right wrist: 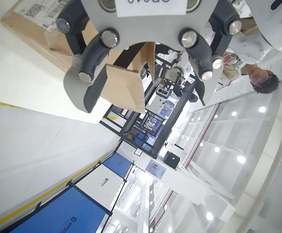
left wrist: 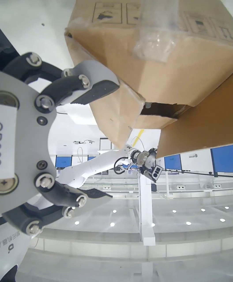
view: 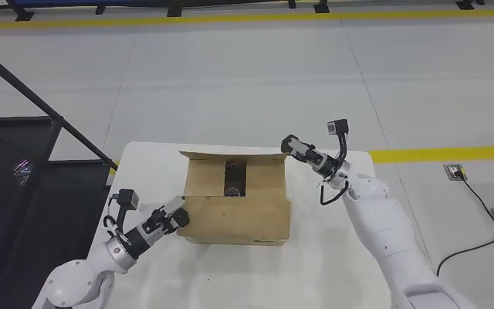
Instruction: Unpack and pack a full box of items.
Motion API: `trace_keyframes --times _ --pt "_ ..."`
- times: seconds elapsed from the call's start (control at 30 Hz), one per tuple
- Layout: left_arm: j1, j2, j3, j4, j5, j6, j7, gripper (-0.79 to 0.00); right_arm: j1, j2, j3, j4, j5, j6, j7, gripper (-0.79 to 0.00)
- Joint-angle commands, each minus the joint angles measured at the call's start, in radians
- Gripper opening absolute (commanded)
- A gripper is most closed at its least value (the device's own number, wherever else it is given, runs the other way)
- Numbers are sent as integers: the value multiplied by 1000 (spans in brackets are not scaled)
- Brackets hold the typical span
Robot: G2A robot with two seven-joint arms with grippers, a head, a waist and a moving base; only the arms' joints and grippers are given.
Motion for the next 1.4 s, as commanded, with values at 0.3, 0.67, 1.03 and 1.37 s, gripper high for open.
trace_keyframes --times 0.3,0.67,1.03,1.37 --pt "-36 -8 60 31 24 -33 55 0 -52 92 -51 -197 14 165 164 0" --pt "-97 -20 142 60 89 -20 148 0 -90 108 -91 -372 -143 591 59 0" --pt "-136 -34 201 71 161 27 264 0 -162 115 -116 -548 -184 723 48 0" --pt "-140 -41 217 78 216 9 309 0 -256 131 -118 -667 -218 727 62 0"
